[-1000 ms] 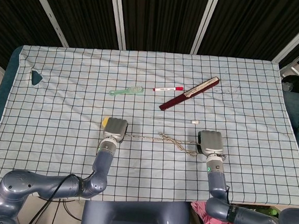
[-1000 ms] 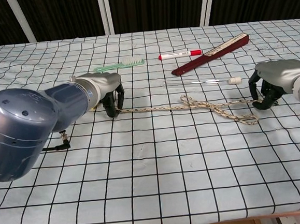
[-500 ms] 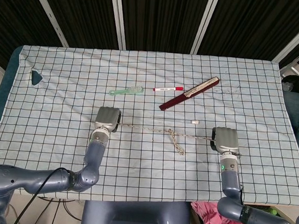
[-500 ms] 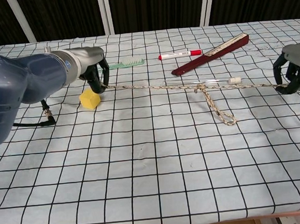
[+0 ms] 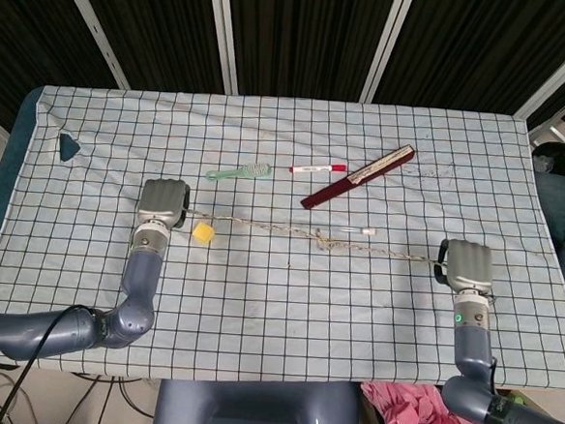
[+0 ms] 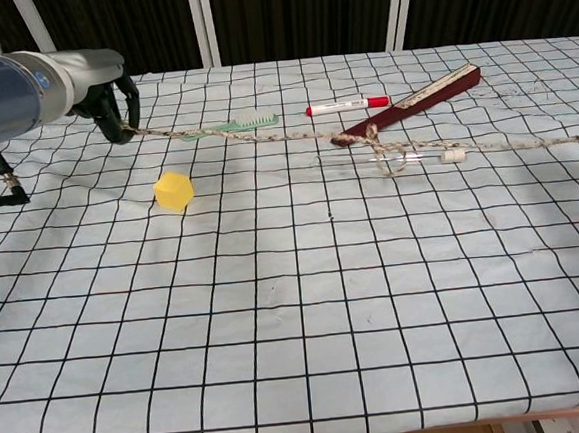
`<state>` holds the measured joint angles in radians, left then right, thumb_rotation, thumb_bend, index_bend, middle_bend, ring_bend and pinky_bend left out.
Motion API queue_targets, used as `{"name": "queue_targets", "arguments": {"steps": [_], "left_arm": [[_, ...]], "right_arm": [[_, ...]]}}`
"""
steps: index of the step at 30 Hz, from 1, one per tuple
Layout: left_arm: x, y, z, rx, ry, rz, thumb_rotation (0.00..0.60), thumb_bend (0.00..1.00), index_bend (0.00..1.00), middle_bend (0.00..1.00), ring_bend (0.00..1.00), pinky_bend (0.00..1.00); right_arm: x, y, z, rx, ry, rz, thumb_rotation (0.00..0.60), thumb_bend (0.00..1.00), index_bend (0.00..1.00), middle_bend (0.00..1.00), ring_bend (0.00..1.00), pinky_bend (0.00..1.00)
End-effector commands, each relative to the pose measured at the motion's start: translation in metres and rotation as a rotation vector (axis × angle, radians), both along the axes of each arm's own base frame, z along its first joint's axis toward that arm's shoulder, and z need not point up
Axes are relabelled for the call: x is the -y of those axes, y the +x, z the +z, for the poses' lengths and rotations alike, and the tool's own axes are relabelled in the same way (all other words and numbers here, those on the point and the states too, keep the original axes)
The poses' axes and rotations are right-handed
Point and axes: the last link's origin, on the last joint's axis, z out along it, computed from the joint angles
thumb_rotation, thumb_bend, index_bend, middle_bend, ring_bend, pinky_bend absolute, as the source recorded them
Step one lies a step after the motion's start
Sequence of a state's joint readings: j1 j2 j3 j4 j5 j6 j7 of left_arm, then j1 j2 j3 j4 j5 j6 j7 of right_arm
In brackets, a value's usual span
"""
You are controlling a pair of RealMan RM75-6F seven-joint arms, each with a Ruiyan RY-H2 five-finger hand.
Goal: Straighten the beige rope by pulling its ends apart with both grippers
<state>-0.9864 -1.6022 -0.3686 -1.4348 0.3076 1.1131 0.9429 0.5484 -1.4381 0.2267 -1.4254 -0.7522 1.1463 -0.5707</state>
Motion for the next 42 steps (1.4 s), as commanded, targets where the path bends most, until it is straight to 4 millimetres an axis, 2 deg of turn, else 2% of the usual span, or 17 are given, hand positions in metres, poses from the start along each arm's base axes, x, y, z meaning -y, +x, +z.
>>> {"name": "queue_targets", "arguments": {"steps": [1, 7, 21, 36, 42], "left_arm": [[-0.001, -0.01, 0.005, 0.002, 0.003, 0.008, 0.6, 0.55, 0.64, 0.9, 0.94, 0.97], [-0.003, -0.027, 0.015, 0.011, 0.019, 0.012, 0.6, 0.55, 0.64, 0.9, 0.94, 0.97], [-0.01, -0.058, 0.018, 0.017, 0.042, 0.048, 0.6, 0.55, 0.64, 0.9, 0.94, 0.97], [-0.011, -0.075, 0.013, 0.023, 0.031, 0.048, 0.6, 0.55, 0.64, 0.9, 0.94, 0.97], [-0.014, -0.088, 0.011, 0.028, 0.039, 0.055, 0.6, 0.55, 0.64, 0.9, 0.94, 0.97]], "right_arm": [[-0.001, -0.007, 0.008, -0.005, -0.014, -0.013, 0.6, 0.42, 0.66, 0.89, 1.0, 1.0], [-0.002, -0.022, 0.021, -0.013, -0.028, -0.037, 0.6, 0.42, 0.66, 0.89, 1.0, 1.0], [-0.001, -0.051, 0.028, -0.029, -0.036, -0.104, 0.6, 0.42, 0.66, 0.89, 1.0, 1.0], [-0.003, -0.063, 0.025, -0.044, -0.023, -0.125, 0.6, 0.42, 0.66, 0.89, 1.0, 1.0], [-0.002, -0.071, 0.024, -0.053, -0.019, -0.15, 0.6, 0.42, 0.66, 0.89, 1.0, 1.0]]}}
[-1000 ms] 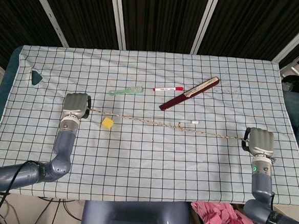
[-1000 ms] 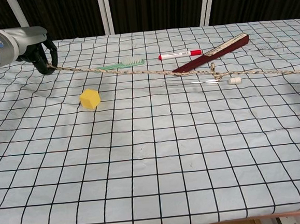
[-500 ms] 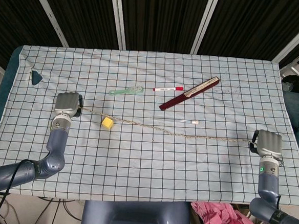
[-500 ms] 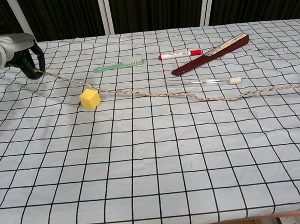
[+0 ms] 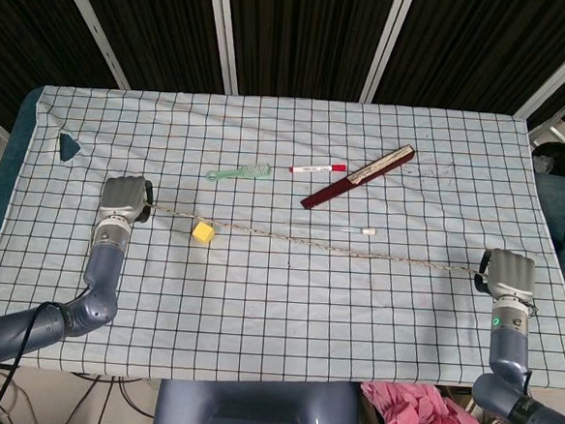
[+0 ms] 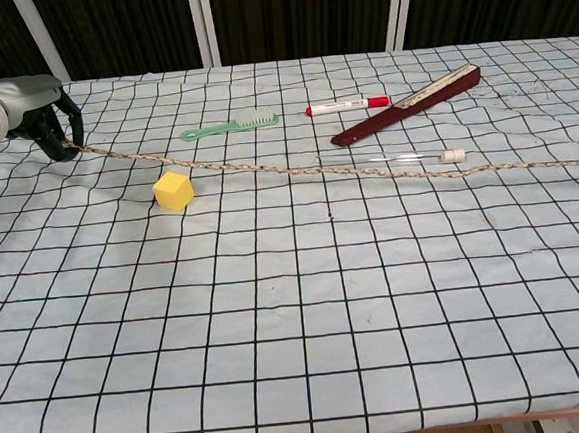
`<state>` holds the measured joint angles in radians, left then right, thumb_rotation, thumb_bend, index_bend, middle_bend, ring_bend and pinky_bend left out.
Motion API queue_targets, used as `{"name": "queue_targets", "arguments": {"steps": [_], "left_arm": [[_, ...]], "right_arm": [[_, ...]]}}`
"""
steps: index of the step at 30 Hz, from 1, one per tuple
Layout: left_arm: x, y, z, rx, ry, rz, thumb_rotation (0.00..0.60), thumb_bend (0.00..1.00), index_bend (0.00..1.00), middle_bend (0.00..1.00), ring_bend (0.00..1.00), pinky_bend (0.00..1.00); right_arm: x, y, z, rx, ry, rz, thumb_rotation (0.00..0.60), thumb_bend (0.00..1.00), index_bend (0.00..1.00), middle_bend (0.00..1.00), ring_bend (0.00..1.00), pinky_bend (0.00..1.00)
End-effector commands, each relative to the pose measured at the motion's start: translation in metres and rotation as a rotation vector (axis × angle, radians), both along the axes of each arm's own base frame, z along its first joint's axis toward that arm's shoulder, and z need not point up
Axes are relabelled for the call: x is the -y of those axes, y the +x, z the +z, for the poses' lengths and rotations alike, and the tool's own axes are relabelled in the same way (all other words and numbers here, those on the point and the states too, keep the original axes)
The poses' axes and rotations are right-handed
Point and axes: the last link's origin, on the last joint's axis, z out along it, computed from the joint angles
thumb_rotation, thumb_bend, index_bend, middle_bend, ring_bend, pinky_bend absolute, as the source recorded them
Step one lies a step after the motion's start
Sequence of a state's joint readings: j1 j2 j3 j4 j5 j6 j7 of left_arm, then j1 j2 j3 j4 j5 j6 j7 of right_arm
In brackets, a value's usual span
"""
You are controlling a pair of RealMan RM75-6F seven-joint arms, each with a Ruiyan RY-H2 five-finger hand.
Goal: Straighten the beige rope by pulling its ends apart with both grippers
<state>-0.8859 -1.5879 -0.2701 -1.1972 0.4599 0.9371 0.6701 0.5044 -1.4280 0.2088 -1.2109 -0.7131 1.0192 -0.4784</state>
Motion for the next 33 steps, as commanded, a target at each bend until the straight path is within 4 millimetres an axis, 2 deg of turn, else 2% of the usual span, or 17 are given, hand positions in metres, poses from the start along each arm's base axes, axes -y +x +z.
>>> {"name": "queue_targets", "arguments": {"steps": [1, 19, 23, 26, 29, 31, 33], "left_arm": [[0.0, -0.007, -0.003, 0.0, 0.0, 0.005, 0.6, 0.55, 0.64, 0.9, 0.94, 0.97], [0.001, -0.023, -0.028, 0.003, -0.061, 0.034, 0.6, 0.55, 0.62, 0.89, 0.94, 0.97], [0.0, -0.025, -0.03, 0.003, -0.058, 0.036, 0.6, 0.54, 0.6, 0.89, 0.94, 0.97], [-0.001, -0.026, -0.031, -0.009, -0.066, 0.038, 0.6, 0.5, 0.57, 0.88, 0.93, 0.97], [-0.001, -0.027, -0.032, -0.013, -0.08, 0.04, 0.6, 0.36, 0.42, 0.86, 0.92, 0.95], [-0.002, -0.026, -0.03, -0.02, -0.088, 0.036, 0.6, 0.22, 0.24, 0.85, 0.91, 0.95], [-0.003, -0.024, -0.026, -0.029, -0.086, 0.028, 0.6, 0.14, 0.13, 0.84, 0.91, 0.95]], "right_arm": [[0.0, -0.003, -0.002, 0.0, 0.002, -0.01, 0.6, 0.42, 0.66, 0.89, 1.0, 1.0], [0.005, 0.007, -0.022, 0.016, 0.052, -0.008, 0.6, 0.42, 0.66, 0.89, 1.0, 1.0], [0.007, 0.009, -0.022, 0.002, 0.062, -0.01, 0.6, 0.38, 0.64, 0.89, 1.0, 1.0], [0.006, 0.009, -0.022, 0.005, 0.092, -0.025, 0.6, 0.29, 0.58, 0.88, 1.0, 1.0], [0.006, 0.01, -0.02, -0.001, 0.117, -0.038, 0.6, 0.18, 0.44, 0.87, 1.0, 1.0], [0.007, 0.011, -0.016, -0.002, 0.123, -0.044, 0.6, 0.12, 0.34, 0.86, 1.0, 1.0], [0.006, 0.012, -0.011, 0.01, 0.123, -0.051, 0.6, 0.04, 0.24, 0.85, 1.0, 1.0]]}}
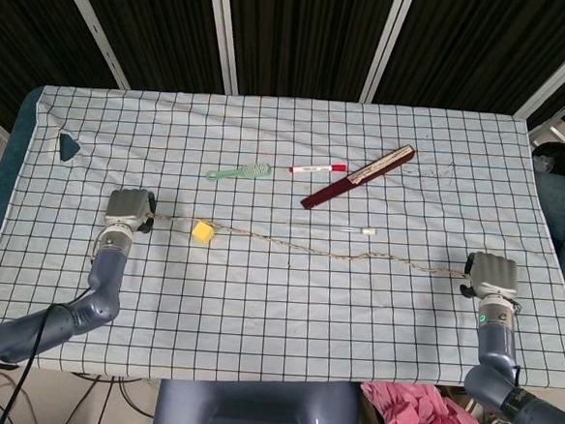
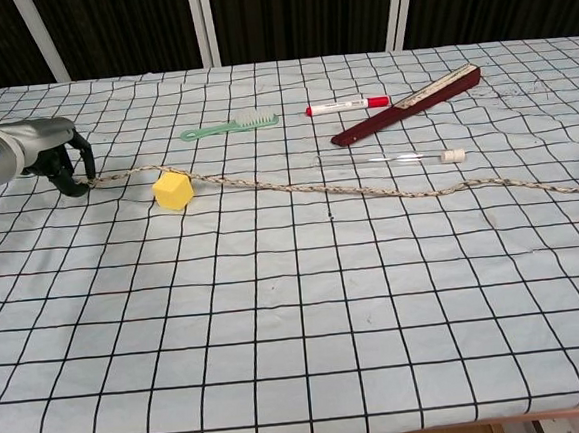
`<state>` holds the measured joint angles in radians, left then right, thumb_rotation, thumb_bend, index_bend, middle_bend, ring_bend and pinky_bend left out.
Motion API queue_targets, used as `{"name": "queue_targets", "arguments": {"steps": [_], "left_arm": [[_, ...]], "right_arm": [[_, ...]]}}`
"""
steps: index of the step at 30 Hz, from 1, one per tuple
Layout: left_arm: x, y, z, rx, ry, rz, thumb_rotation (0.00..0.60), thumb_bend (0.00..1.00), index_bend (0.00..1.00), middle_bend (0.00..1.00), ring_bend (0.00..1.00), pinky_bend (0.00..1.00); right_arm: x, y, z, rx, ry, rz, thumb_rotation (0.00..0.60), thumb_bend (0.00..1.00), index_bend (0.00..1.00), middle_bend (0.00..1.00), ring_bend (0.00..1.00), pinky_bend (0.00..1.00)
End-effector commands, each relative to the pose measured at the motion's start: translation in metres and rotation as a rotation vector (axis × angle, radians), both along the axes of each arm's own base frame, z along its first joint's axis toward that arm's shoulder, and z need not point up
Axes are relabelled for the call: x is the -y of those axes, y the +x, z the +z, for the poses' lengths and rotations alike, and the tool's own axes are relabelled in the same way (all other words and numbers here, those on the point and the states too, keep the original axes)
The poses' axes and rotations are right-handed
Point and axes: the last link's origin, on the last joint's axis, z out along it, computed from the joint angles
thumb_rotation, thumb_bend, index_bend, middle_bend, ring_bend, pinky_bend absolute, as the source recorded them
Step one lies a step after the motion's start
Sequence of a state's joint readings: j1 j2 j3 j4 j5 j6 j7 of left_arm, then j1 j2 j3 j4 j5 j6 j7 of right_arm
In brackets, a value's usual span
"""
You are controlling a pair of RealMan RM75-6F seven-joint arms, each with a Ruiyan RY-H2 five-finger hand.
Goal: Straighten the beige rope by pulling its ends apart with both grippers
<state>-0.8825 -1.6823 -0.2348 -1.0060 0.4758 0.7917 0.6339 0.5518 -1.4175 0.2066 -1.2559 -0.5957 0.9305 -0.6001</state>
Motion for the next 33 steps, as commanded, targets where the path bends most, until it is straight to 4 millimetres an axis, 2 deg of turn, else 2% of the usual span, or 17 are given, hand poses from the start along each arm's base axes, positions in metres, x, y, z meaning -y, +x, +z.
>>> {"name": "queue_targets", "arguments": {"steps": [1, 3, 4, 8, 11, 13, 16, 18, 20, 21, 24, 27, 28, 31, 33], "left_arm": [[-0.001, 0.004, 0.006, -0.011, 0.005, -0.013, 0.6, 0.12, 0.09, 0.84, 0.91, 0.95], [-0.002, 0.008, 0.011, -0.015, 0.008, -0.022, 0.6, 0.1, 0.02, 0.84, 0.91, 0.95], [-0.002, 0.01, 0.014, -0.011, 0.007, -0.024, 0.6, 0.09, 0.02, 0.84, 0.91, 0.95], [-0.001, 0.027, 0.034, 0.013, 0.021, -0.048, 0.6, 0.07, 0.06, 0.82, 0.91, 0.94], [0.002, 0.039, 0.047, 0.033, 0.042, -0.072, 0.6, 0.07, 0.08, 0.79, 0.86, 0.92], [0.007, 0.05, 0.058, 0.052, 0.059, -0.098, 0.6, 0.07, 0.1, 0.73, 0.77, 0.87], [0.018, 0.067, 0.077, 0.086, 0.102, -0.152, 0.6, 0.07, 0.14, 0.62, 0.6, 0.79], [0.037, 0.075, 0.095, 0.119, 0.148, -0.205, 0.6, 0.07, 0.18, 0.51, 0.42, 0.68], [0.06, 0.074, 0.108, 0.138, 0.187, -0.239, 0.6, 0.07, 0.19, 0.42, 0.29, 0.54], [0.072, 0.071, 0.115, 0.131, 0.208, -0.257, 0.6, 0.07, 0.19, 0.37, 0.21, 0.46], [0.119, 0.045, 0.136, 0.077, 0.298, -0.291, 0.6, 0.07, 0.19, 0.26, 0.07, 0.3], [0.165, 0.012, 0.149, 0.064, 0.355, -0.247, 0.6, 0.07, 0.19, 0.19, 0.04, 0.21], [0.189, -0.008, 0.155, 0.089, 0.369, -0.186, 0.6, 0.07, 0.19, 0.19, 0.03, 0.19], [0.226, -0.035, 0.165, 0.099, 0.352, -0.133, 0.6, 0.07, 0.19, 0.15, 0.02, 0.14], [0.249, -0.052, 0.17, 0.101, 0.335, -0.109, 0.6, 0.07, 0.18, 0.11, 0.0, 0.07]], "right_arm": [[0.0, 0.003, 0.008, 0.017, 0.006, -0.011, 0.6, 0.02, 0.21, 0.85, 1.0, 1.0], [0.001, 0.006, 0.017, 0.047, -0.003, -0.021, 0.6, 0.0, 0.17, 0.85, 1.0, 1.0], [0.001, 0.008, 0.022, 0.056, -0.01, -0.023, 0.6, 0.0, 0.17, 0.85, 1.0, 1.0], [0.002, 0.015, 0.051, 0.119, -0.074, -0.022, 0.6, 0.0, 0.14, 0.85, 1.0, 1.0], [0.0, 0.022, 0.073, 0.167, -0.114, -0.012, 0.6, 0.0, 0.13, 0.81, 0.98, 0.99], [-0.003, 0.027, 0.091, 0.19, -0.154, 0.005, 0.6, 0.0, 0.13, 0.74, 0.93, 0.93], [-0.01, 0.036, 0.116, 0.204, -0.234, 0.042, 0.6, 0.0, 0.13, 0.55, 0.76, 0.75], [-0.023, 0.043, 0.133, 0.199, -0.338, 0.094, 0.6, 0.02, 0.12, 0.38, 0.61, 0.6], [-0.038, 0.047, 0.137, 0.191, -0.408, 0.142, 0.6, 0.05, 0.13, 0.27, 0.5, 0.5], [-0.047, 0.049, 0.134, 0.192, -0.427, 0.163, 0.6, 0.07, 0.13, 0.22, 0.45, 0.46], [-0.078, 0.053, 0.122, 0.225, -0.428, 0.235, 0.6, 0.07, 0.13, 0.17, 0.37, 0.38], [-0.103, 0.054, 0.111, 0.26, -0.38, 0.299, 0.6, 0.07, 0.14, 0.13, 0.32, 0.32], [-0.118, 0.052, 0.105, 0.243, -0.338, 0.329, 0.6, 0.07, 0.14, 0.13, 0.32, 0.32], [-0.135, 0.051, 0.098, 0.225, -0.302, 0.39, 0.6, 0.07, 0.15, 0.13, 0.31, 0.31], [-0.146, 0.051, 0.094, 0.241, -0.3, 0.425, 0.6, 0.07, 0.15, 0.13, 0.31, 0.31]]}}
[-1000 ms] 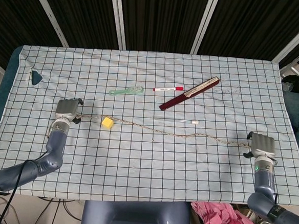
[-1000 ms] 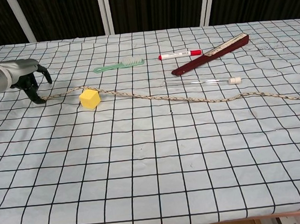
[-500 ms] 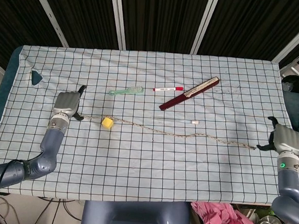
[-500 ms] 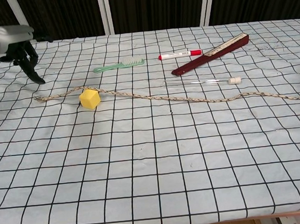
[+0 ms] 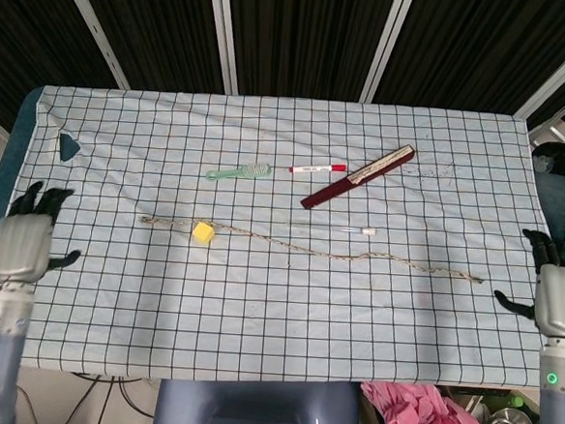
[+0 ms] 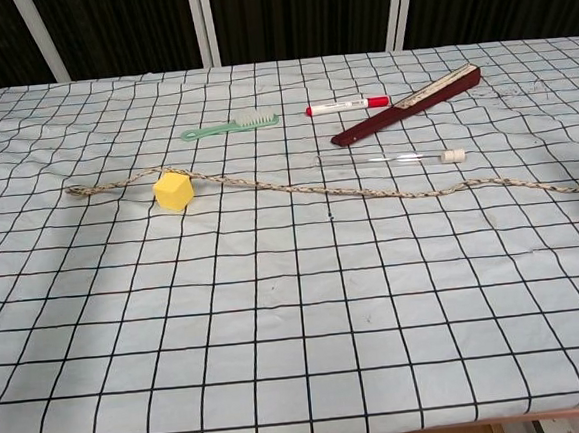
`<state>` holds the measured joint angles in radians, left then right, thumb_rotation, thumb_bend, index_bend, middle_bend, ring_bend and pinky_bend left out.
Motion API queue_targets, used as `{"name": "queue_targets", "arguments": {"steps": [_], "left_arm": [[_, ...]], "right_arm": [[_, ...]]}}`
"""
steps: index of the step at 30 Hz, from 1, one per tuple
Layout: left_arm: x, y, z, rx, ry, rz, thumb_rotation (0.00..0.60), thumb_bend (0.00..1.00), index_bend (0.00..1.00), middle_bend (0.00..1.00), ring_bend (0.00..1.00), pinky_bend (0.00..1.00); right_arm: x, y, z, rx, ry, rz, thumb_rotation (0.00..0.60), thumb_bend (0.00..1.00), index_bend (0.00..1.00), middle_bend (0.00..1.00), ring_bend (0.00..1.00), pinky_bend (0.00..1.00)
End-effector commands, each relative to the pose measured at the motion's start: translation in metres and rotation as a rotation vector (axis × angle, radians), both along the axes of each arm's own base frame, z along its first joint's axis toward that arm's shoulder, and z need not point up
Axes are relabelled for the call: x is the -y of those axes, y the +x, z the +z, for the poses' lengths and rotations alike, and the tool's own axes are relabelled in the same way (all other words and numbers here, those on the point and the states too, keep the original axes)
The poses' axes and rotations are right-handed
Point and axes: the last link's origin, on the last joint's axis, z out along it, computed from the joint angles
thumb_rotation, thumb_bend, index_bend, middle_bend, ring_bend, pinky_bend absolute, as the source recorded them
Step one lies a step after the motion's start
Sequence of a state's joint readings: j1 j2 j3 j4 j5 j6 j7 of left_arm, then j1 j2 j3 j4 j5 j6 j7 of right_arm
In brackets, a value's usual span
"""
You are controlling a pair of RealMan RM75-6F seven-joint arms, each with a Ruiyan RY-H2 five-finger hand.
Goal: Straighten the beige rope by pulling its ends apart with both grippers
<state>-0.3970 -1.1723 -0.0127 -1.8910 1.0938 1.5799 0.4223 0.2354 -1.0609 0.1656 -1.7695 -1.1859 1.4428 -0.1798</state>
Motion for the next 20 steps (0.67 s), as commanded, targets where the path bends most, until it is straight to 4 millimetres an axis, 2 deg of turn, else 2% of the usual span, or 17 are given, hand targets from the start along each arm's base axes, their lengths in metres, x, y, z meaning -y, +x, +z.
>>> {"name": "queue_targets", "arguments": {"steps": [1, 5, 6, 8, 12, 20], "left_arm": [[0.077, -0.044, 0.022, 0.057, -0.031, 0.087, 0.6, 0.07, 0.18, 0.1, 0.0, 0.04], [0.106, -0.058, 0.024, 0.12, -0.07, 0.115, 0.6, 0.06, 0.14, 0.03, 0.0, 0.0], [0.107, -0.057, 0.028, 0.103, -0.076, 0.098, 0.6, 0.06, 0.13, 0.02, 0.0, 0.0], [0.107, -0.054, 0.036, 0.06, -0.034, 0.027, 0.6, 0.06, 0.13, 0.02, 0.0, 0.0], [0.112, -0.051, 0.036, 0.067, 0.006, -0.016, 0.6, 0.06, 0.13, 0.02, 0.0, 0.0], [0.098, -0.064, 0.046, 0.091, 0.031, 0.018, 0.6, 0.06, 0.13, 0.02, 0.0, 0.0]], "right_arm": [[-0.049, -0.005, -0.018, 0.042, 0.035, 0.076, 0.6, 0.07, 0.15, 0.13, 0.31, 0.31], [-0.062, -0.011, -0.027, 0.044, 0.069, 0.097, 0.6, 0.07, 0.15, 0.13, 0.31, 0.3], [-0.063, -0.013, -0.028, 0.046, 0.078, 0.095, 0.6, 0.07, 0.15, 0.13, 0.31, 0.3], [-0.064, -0.014, -0.029, 0.043, 0.094, 0.096, 0.6, 0.07, 0.15, 0.13, 0.31, 0.3], [-0.065, -0.014, -0.036, 0.035, 0.12, 0.086, 0.6, 0.07, 0.15, 0.13, 0.31, 0.3], [-0.063, -0.015, -0.033, 0.036, 0.099, 0.079, 0.6, 0.07, 0.15, 0.13, 0.31, 0.3]]}}
